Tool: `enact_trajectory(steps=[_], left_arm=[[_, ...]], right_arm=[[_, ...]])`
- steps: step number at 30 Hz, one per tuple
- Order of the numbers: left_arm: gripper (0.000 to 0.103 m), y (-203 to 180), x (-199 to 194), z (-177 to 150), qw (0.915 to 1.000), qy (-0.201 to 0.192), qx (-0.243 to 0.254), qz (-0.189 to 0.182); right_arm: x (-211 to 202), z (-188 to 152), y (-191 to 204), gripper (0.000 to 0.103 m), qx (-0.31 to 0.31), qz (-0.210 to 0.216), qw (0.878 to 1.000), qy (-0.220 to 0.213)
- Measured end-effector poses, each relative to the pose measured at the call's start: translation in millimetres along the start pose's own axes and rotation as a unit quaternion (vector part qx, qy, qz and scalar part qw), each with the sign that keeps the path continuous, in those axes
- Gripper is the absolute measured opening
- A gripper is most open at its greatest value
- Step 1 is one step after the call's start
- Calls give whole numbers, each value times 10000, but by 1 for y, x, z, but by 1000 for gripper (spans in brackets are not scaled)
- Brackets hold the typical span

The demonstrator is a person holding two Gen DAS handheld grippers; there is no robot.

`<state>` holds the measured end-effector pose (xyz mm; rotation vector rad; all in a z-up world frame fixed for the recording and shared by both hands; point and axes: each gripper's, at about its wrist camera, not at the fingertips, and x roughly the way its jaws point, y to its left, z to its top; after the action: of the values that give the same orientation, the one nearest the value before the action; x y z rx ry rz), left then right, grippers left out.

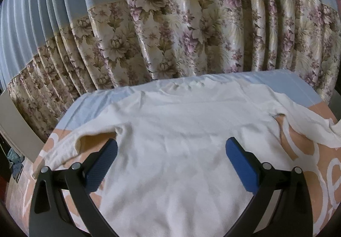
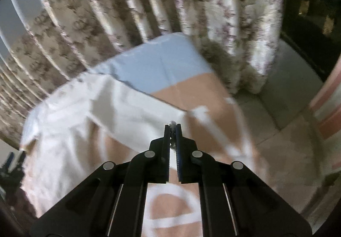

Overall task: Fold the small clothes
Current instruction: 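Carry the held sleeve across the sweater body with the right gripper, then open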

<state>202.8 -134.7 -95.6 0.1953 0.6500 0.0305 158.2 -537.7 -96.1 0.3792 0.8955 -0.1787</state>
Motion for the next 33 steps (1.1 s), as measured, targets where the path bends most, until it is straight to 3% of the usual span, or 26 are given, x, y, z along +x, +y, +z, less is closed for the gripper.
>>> enact_trajectory(steps=[13,21,33], left_arm=[[102,77,21,21,9994,-74,-202,286],[102,116,68,28,9981,33,-288,540],[102,157,152,27,9965,456,-444,547]], right_arm=[[36,17,144,5,-178,782,9968,72],[90,30,241,5,-531,946,9940,155],[158,20,357,5,-971,1323,9855,424]])
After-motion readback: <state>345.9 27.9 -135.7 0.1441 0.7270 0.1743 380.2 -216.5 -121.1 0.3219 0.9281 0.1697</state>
